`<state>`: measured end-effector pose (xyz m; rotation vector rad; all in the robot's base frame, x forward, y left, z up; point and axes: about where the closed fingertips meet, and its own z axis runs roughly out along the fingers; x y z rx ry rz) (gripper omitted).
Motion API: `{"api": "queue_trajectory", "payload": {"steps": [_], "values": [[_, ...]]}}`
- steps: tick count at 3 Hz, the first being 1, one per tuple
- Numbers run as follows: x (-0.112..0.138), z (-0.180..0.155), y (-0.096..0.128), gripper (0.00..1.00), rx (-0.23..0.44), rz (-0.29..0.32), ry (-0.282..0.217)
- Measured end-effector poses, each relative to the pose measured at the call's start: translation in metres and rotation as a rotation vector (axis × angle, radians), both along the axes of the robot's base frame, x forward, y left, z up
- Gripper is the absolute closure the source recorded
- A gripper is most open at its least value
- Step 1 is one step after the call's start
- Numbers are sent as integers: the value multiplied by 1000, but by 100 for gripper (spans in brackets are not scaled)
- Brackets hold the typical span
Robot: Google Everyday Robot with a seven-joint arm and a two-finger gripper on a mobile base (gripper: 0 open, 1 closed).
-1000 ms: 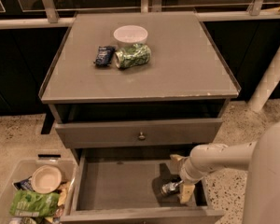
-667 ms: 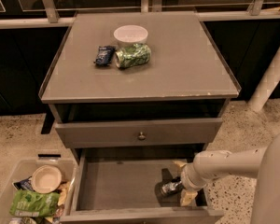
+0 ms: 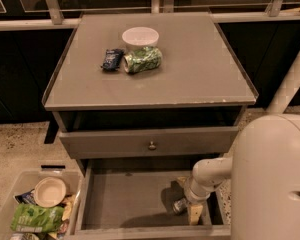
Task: Pick redbull can from middle drawer and place on counter
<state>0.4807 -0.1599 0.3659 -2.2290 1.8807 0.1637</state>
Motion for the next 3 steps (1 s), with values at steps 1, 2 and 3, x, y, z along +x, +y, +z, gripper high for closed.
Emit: {"api": "queue_trajectory", "payload": {"steps": [1, 2, 3], "values": [[1, -1, 1, 0, 0, 1, 1], [1, -1, 1, 19, 0, 1, 1], [1, -1, 1, 42, 0, 1, 1]]}}
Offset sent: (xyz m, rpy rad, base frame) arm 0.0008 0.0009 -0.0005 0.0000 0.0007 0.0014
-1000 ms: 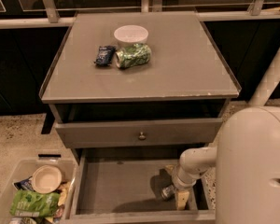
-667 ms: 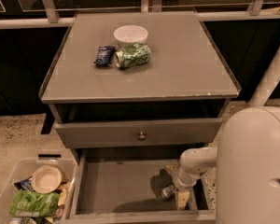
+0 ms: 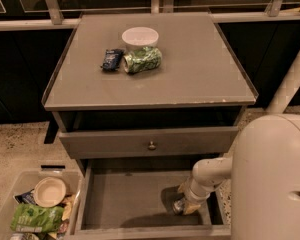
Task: Pick redbull can from middle drawer and place on counter
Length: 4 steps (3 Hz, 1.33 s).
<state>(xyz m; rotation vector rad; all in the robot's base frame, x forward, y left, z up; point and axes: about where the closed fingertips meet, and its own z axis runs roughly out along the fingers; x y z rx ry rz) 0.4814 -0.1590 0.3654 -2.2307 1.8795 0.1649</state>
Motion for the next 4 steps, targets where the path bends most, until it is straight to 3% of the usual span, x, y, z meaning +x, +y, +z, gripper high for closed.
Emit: {"api": "queue_trajectory", "payload": {"steps": [2, 3, 4], "values": [[0, 0, 0, 87, 0, 0, 0], [0, 0, 0, 100, 0, 0, 0], [-2, 26, 0, 100, -26, -10, -33]]}}
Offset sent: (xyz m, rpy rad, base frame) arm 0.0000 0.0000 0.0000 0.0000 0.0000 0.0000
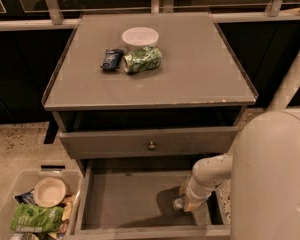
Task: Pick redbull can from middle drawer and place on counter
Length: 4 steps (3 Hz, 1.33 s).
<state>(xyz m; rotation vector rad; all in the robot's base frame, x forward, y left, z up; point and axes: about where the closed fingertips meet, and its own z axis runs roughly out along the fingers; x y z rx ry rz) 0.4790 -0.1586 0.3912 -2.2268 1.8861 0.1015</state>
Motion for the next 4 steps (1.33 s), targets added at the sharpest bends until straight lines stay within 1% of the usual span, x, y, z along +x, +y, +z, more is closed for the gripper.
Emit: {"api": "queue_trajectory", "payload": {"steps": [1, 2, 3, 4], "values": [[-5, 52, 5, 100, -43, 3, -56], [-10, 108, 10, 100, -101, 21, -96], [-5, 176, 17, 100, -129, 41, -162], [4, 257, 23, 100, -145, 44, -257]]}}
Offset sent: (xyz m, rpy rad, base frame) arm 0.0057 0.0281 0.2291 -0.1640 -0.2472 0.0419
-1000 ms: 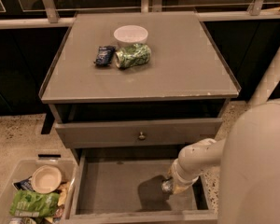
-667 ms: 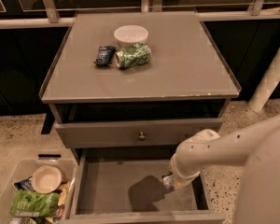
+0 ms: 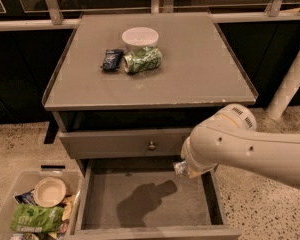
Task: Pick redbull can from middle drawer and place on counter
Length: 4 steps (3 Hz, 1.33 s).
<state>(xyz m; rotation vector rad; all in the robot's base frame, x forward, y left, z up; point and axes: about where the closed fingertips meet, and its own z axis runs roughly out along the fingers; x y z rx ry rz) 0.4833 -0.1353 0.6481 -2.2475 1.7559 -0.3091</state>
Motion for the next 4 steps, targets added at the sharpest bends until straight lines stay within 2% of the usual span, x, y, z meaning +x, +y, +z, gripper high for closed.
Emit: {"api": "queue_trajectory", "payload": {"steps": [1, 2, 3, 4], "values": [[11, 84, 1, 100, -10, -31, -101], [24, 153, 7, 100, -42, -80, -170], [37, 201, 18, 100, -75, -127, -204], [44, 240, 26, 100, -80, -172, -238]]}}
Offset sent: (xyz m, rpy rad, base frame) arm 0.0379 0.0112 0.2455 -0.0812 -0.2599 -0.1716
